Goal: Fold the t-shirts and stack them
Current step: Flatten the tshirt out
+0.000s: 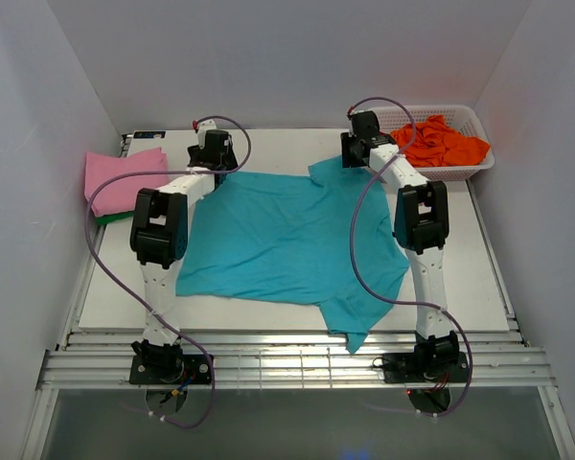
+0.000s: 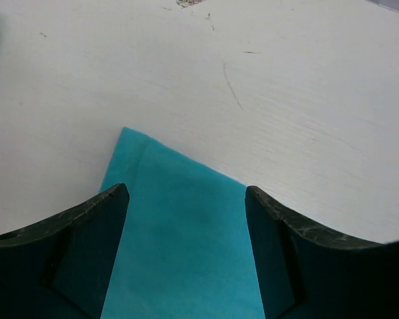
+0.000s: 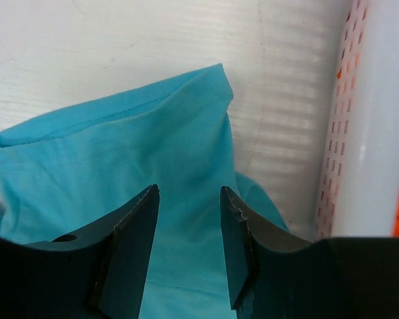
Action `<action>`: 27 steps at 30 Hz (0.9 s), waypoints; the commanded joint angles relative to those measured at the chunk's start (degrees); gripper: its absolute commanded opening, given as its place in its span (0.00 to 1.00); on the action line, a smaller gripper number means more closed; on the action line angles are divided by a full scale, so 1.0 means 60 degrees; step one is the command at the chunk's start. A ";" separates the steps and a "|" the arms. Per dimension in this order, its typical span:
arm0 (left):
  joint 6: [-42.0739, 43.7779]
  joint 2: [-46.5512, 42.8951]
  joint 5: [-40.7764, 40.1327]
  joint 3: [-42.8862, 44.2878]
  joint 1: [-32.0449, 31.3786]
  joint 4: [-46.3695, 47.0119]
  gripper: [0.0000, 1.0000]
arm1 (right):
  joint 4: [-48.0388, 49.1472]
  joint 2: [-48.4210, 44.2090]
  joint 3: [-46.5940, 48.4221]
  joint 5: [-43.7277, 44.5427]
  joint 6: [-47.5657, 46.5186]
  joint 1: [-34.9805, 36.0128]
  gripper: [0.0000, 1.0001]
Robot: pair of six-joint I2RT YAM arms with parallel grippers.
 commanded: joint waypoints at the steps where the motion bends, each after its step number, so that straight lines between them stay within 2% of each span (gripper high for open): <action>1: 0.0262 0.0314 -0.0035 0.0592 0.0276 -0.0433 0.81 | -0.0046 0.0300 0.0641 0.0040 -0.0057 -0.0167 0.49; 13: 0.0262 0.0974 0.0521 0.1018 0.0847 -0.0654 0.82 | 0.0408 0.0887 0.1081 -0.0415 -0.0042 -0.0431 0.55; 27: 0.0219 0.1662 0.0903 0.1706 0.0965 -0.0756 0.81 | 0.0467 0.1341 0.1301 -0.0737 -0.0042 -0.0490 0.57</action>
